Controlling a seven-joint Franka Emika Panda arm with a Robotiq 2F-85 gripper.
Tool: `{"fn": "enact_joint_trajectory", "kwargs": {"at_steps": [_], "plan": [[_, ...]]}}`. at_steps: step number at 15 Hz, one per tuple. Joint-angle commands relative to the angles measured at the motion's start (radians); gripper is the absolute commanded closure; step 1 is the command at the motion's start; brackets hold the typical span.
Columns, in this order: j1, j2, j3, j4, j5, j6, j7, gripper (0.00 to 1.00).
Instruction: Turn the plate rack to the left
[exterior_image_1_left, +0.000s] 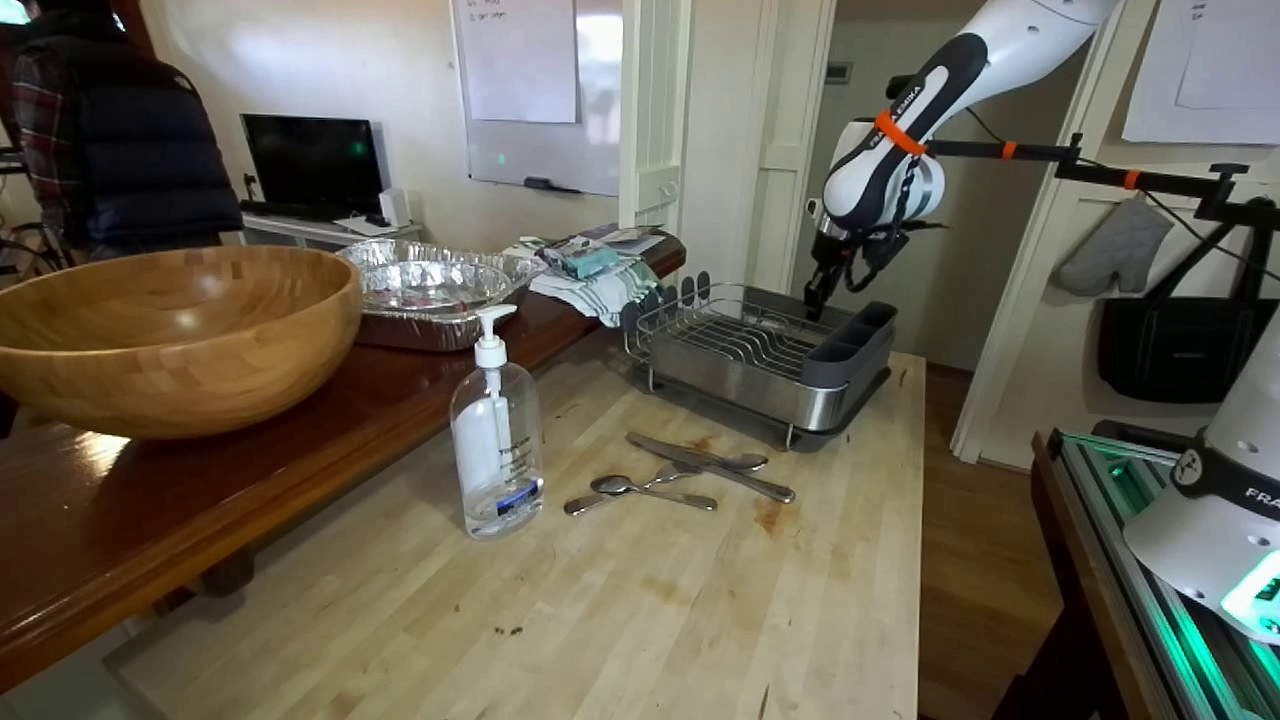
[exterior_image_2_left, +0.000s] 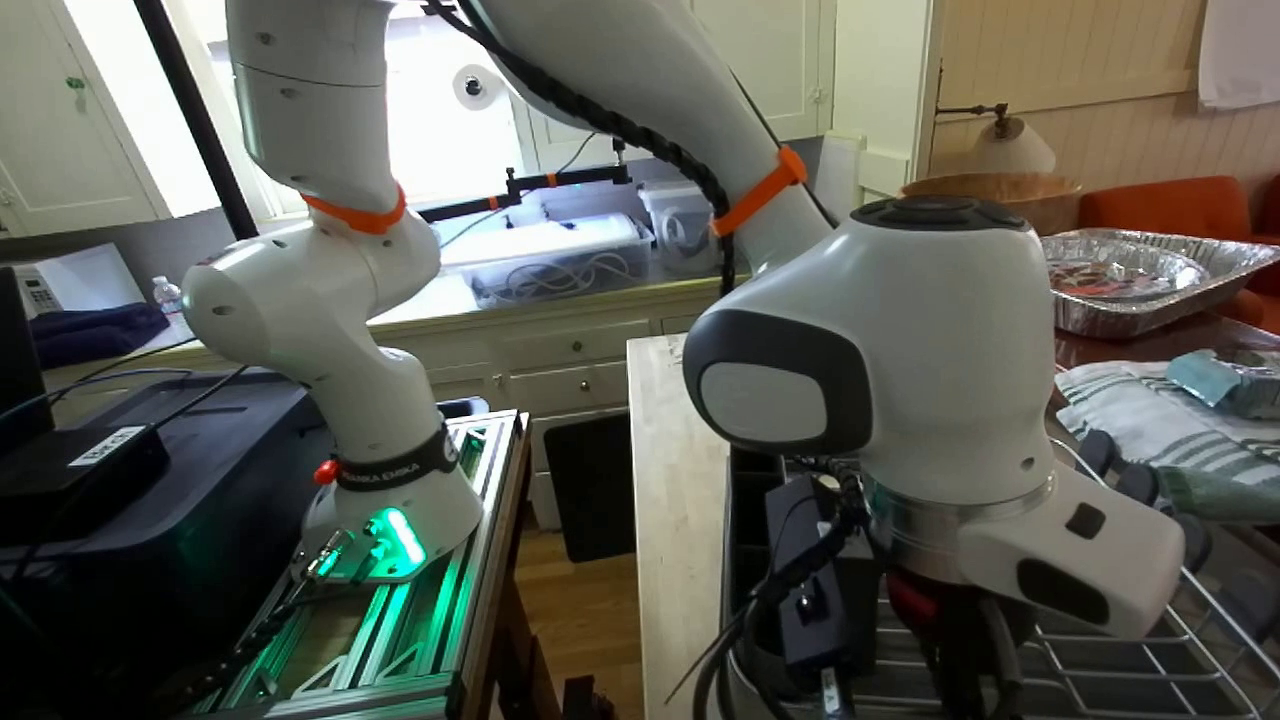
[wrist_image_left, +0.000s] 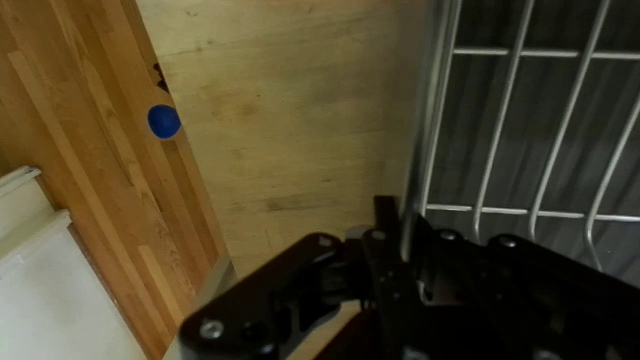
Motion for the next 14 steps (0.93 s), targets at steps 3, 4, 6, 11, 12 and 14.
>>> {"fn": "enact_joint_trajectory", "kwargs": {"at_steps": [3,4,6,11,12,14], "plan": [[-0.003,-0.021,0.004,0.031,-0.088,-0.071,-0.073,0.98],[-0.006,-0.021,0.006,0.035,-0.103,-0.075,-0.086,0.98],[-0.009,-0.022,0.007,0.041,-0.127,-0.083,-0.109,0.98],[-0.018,-0.022,0.009,0.054,-0.159,-0.108,-0.188,0.98],[-0.021,-0.020,0.007,0.054,-0.159,-0.105,-0.200,0.98],[-0.026,-0.018,0.006,0.051,-0.148,-0.090,-0.211,0.98]]}}
